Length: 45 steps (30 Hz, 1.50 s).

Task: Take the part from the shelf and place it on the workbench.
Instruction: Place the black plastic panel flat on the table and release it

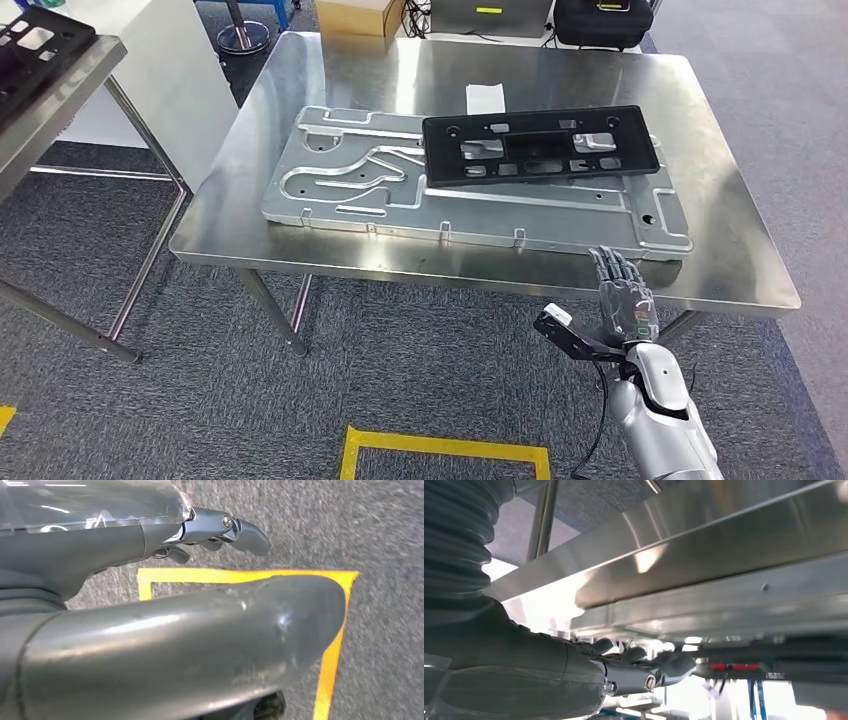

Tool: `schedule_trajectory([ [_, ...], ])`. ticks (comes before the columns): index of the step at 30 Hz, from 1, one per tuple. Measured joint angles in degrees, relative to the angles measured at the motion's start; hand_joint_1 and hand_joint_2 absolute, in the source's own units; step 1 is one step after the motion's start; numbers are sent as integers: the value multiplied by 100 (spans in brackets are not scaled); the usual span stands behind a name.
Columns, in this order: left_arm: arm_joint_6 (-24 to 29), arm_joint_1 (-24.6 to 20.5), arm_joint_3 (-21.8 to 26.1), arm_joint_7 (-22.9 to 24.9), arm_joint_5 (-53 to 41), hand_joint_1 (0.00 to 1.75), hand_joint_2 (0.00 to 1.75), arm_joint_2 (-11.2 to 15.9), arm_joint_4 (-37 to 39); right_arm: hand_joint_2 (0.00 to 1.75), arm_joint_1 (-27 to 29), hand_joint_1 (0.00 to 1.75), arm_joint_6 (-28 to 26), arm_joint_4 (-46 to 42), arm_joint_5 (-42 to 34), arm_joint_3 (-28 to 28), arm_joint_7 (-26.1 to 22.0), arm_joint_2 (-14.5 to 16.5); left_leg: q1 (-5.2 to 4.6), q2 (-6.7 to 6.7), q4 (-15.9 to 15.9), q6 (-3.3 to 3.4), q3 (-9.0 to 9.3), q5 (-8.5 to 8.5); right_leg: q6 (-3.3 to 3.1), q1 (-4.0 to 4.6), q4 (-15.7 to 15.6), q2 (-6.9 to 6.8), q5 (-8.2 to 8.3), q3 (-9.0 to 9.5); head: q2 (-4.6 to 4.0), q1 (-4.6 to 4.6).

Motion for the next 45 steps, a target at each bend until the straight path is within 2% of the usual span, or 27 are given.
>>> schedule_trajectory([
  [3, -2, 10, 5, 4, 0, 0, 0, -2, 0, 175, 44, 0, -29, -17, 23, 2, 4, 5, 6, -21, -12, -101, -39, 89, -104, 6, -128, -14, 81, -29, 0, 19],
  [5, 1, 27, 13, 10, 0, 0, 0, -4, 1, 175, 92, 0, -55, -31, 35, 3, 7, 19, 15, -42, 267, -157, -156, -283, -194, -19, -147, -42, 228, -161, 0, 1],
  [7, 3, 34, 16, 14, 1, 0, 0, -7, 2, 175, 152, 0, -83, -62, 45, 4, 7, 29, 33, -43, 945, -198, -315, -907, -241, -4, -129, -56, 369, -336, 0, -17],
  [8, 4, 34, 17, 14, 1, 0, 0, -9, 2, 175, 188, 0, -99, -79, 51, 4, 7, 34, 38, -42, 1304, -214, -360, -1085, -247, 4, -114, -62, 435, -433, 0, -18],
  [9, 4, 34, 19, 15, 2, 0, 0, -9, 2, 175, 232, 0, -122, -102, 60, 3, 6, 43, 40, -42, 1560, -223, -349, -1120, -247, 11, -94, -68, 499, -534, 0, -17],
  [10, 4, 34, 22, 15, 4, 0, 0, -10, 2, 175, 283, 0, -150, -131, 70, 3, 5, 55, 40, -42, 1648, -223, -261, -1025, -242, 16, -69, -73, 560, -635, 0, -18],
  [12, 9, 30, 29, 16, 14, 0, 0, -10, 2, 175, 413, 0, -222, -224, 106, 2, 3, 92, 38, -46, 1245, -189, 197, -733, -221, 21, -13, -77, 672, -820, 0, -19],
  [14, 21, 15, 38, 16, 37, 0, 0, -9, 2, 175, 574, 0, -318, -374, 155, 4, 8, 146, 15, -51, 390, -125, 849, -781, -178, 33, 41, -77, 766, -938, 0, -16],
  [15, 29, 8, 43, 16, 48, 0, 0, -9, 2, 175, 663, 0, -374, -454, 182, 5, 13, 177, -2, -54, 69, -96, 1062, -864, -149, 34, 48, -81, 815, -958, 0, -12],
  [17, 39, 9, 64, 21, 62, 0, 0, -12, 3, 175, 859, 0, -475, -608, 228, 9, 26, 254, -22, -51, -190, -39, 1164, -896, -77, 32, 14, -92, 932, -966, 1, -15],
  [19, 46, 13, 92, 28, 66, 0, 0, -30, 6, 175, 1071, 0, -555, -737, 251, 11, 33, 334, -4, -25, -225, 46, 1067, -748, -20, 16, 54, -64, 842, -1015, 1, -30],
  [21, 63, 17, 119, 34, 68, 0, 0, -46, 9, 175, 1264, 0, -624, -849, 260, 13, 33, 396, 19, 4, -250, 123, 904, -580, 17, -3, 467, -27, 296, -1156, 0, -8],
  [23, 84, 25, 135, 37, 77, 0, 0, -51, 9, 175, 1404, 0, -679, -936, 264, 12, 30, 454, 15, 12, -235, 144, 700, -424, 53, -12, 1174, -18, -247, -1297, 0, 17],
  [24, 91, 28, 139, 37, 89, 0, 0, -54, 9, 175, 1468, 0, -709, -973, 260, 9, 19, 488, 15, 17, -218, 135, 591, -348, 70, -17, 1458, -18, -307, -1308, 0, 19],
  [25, 96, 29, 145, 36, 103, 0, 0, -57, 9, 175, 1538, 0, -747, -1011, 243, 0, -7, 530, 17, 21, -193, 122, 471, -277, 85, -23, 1602, -18, -219, -1246, 0, 20],
  [27, 104, 32, 162, 35, 141, 0, 0, -69, 9, 175, 1700, 0, -847, -1105, 125, -46, -128, 645, 26, 23, -115, 79, 239, -161, 95, -46, 1342, -20, 117, -837, 0, 22],
  [28, 110, 35, 173, 33, 161, 0, 0, -75, 9, 175, 1790, 0, -902, -1161, -8, -90, -232, 723, 24, 20, -63, 49, 143, -115, 89, -53, 960, -21, 146, -499, 0, 24],
  [30, 123, 45, 208, 25, 213, 0, 0, -89, 9, 175, 1985, 0, -963, -1258, -458, -236, -547, 921, 18, 17, 26, -20, 34, -39, 50, -38, 164, -18, -60, 84, 0, 28],
  [31, 131, 51, 232, 19, 236, 0, 0, -94, 9, 175, 2087, 0, -966, -1289, -734, -343, -741, 1038, 16, 17, 41, -60, 16, 6, 21, -17, -64, -17, -172, 222, 0, 31],
  [33, 149, 75, 281, 13, 276, 0, 0, -100, 9, 175, 2288, 0, -854, -1303, -1267, -598, -1129, 1266, 32, 16, 32, -144, -9, 80, -67, -3, -147, -29, -138, 190, 0, 34],
  [35, 185, 104, 320, 19, 301, 0, 0, -103, 9, 175, 2417, 0, -501, -1284, -1846, -893, -1524, 1478, 57, 8, 200, -208, -109, -195, -181, -12, -155, -46, 9, 48, -1, 26],
  [38, 217, 125, 375, 33, 321, 0, 0, -118, 11, 175, 2505, 0, -20, -1211, -2454, -1394, -2041, 1775, 75, 4, 1126, -267, -337, -1065, -258, 10, -143, -52, 242, -240, 0, -1],
  [39, 219, 125, 392, 34, 324, 0, 0, -121, 10, 131, 2528, 0, 27, -1183, -2498, -1534, -2115, 1852, 74, 3, 1444, -275, -357, -1166, -259, 23, -126, -54, 316, -348, 0, 1],
  [40, 219, 124, 406, 35, 326, 0, 0, -122, 10, 87, 2544, 0, 65, -1156, -2511, -1657, -2156, 1918, 74, 3, 1641, -273, -307, -1118, -256, 37, -102, -56, 386, -463, 0, 1],
  [42, 225, 120, 423, 37, 338, 0, 0, -122, 9, 0, 2552, 0, 299, -1111, -2646, -1873, -2197, 2033, 65, -1, 1486, -224, 63, -788, -243, 62, -48, -50, 508, -686, -1, -1],
  [43, 236, 113, 429, 39, 346, 0, 0, -120, 9, 0, 2545, 0, 586, -1079, -2813, -2003, -2233, 2097, 52, -7, 1136, -175, 393, -719, -231, 71, -24, -47, 560, -770, 0, 3],
  [45, 276, 90, 447, 52, 362, 0, 0, -117, 7, 0, 2507, 0, 1392, -909, -3232, -2390, -2392, 2214, 8, -10, 235, -78, 1082, -904, -184, 90, 18, -48, 645, -861, 0, 3],
])
